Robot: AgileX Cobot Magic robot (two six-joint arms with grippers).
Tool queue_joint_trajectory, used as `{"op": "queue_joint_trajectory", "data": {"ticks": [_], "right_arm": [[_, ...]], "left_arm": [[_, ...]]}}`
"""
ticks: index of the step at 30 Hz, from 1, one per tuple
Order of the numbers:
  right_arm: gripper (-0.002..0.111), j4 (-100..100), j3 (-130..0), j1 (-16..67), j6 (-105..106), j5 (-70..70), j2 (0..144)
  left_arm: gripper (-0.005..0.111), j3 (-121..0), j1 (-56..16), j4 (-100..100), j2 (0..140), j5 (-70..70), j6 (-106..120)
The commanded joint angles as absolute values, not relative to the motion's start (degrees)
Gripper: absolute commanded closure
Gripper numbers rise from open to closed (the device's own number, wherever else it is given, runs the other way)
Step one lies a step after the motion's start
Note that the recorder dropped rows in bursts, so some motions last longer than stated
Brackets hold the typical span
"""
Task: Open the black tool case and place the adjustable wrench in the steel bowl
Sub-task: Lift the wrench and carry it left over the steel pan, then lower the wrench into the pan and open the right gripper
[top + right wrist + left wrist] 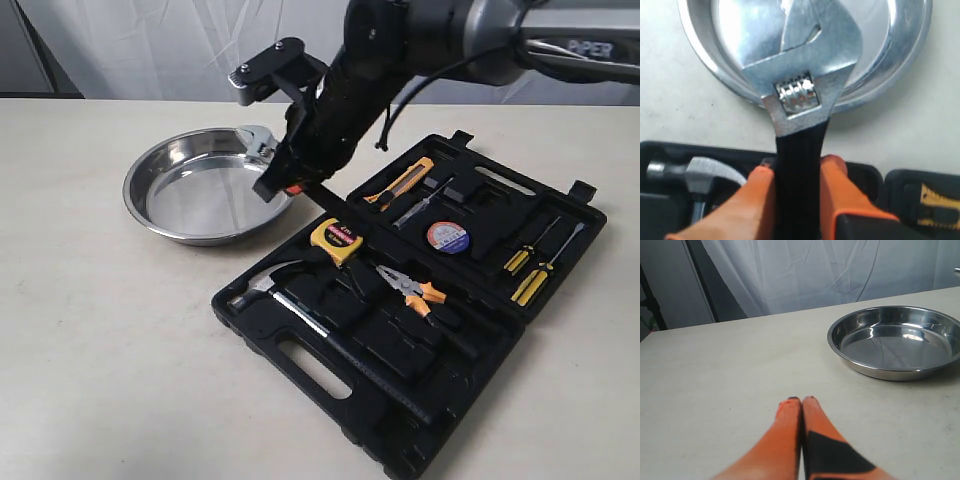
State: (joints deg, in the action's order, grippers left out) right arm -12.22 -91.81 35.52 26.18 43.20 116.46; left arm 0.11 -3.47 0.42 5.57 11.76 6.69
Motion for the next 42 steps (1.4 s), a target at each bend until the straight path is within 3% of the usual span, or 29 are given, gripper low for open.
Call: {"op": "queue_joint_trajectory", "data": {"ticks": [1,10,25,42], "right_arm": [[0.109,-16.04,-101.71,35.75,32.22,43.12,121.39],[0.109,-29.96,-112.82,36.09,47.98,39.42,130.92],[0.109,-47.01,-113.44,36.09,57.65,22.11,138.67],[0.109,-44.88,-113.44,35.98,53.47,32.43,140.53]], "left_arm": [[0.106,0.0,-3.58,0.31,5.35,11.16,6.49],[0.106,0.0,-3.58,0.31,5.35,11.16,6.49],[0.106,0.0,-3.58,0.31,5.35,11.16,6.49],[0.106,0.0,-3.58,0.31,5.35,11.16,6.49]]}}
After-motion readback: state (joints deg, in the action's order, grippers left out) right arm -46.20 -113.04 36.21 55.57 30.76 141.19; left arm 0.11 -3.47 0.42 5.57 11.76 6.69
